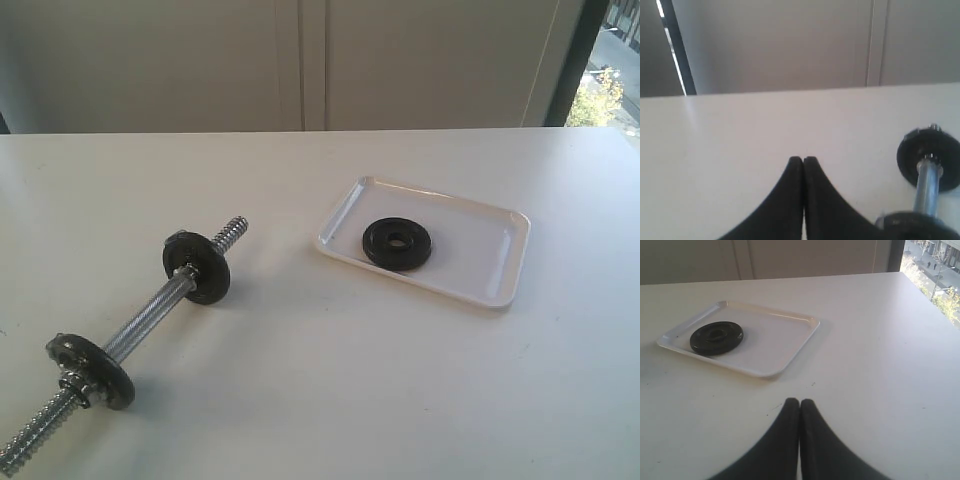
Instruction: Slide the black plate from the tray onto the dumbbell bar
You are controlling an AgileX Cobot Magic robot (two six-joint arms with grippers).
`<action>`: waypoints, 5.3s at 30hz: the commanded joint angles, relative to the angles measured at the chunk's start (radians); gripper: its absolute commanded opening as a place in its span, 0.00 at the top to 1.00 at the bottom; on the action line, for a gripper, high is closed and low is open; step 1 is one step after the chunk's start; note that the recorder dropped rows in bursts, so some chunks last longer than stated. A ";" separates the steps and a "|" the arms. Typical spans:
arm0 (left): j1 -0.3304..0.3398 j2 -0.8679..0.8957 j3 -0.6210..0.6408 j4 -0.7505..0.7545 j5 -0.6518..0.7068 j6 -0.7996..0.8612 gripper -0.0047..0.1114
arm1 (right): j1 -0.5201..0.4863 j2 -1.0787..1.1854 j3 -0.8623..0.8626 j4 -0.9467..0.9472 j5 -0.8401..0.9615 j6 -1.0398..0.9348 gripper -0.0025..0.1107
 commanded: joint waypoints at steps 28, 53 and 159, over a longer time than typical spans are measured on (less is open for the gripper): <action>-0.009 0.394 -0.338 -0.010 -0.471 -0.037 0.96 | -0.008 -0.005 0.001 -0.010 -0.003 -0.009 0.98; -0.126 1.088 -0.993 -0.010 0.768 0.189 0.96 | -0.008 -0.005 0.001 -0.010 -0.006 -0.009 0.98; -0.296 1.801 -1.105 -0.391 0.500 0.547 0.35 | -0.008 -0.005 0.001 -0.010 -0.006 -0.009 0.98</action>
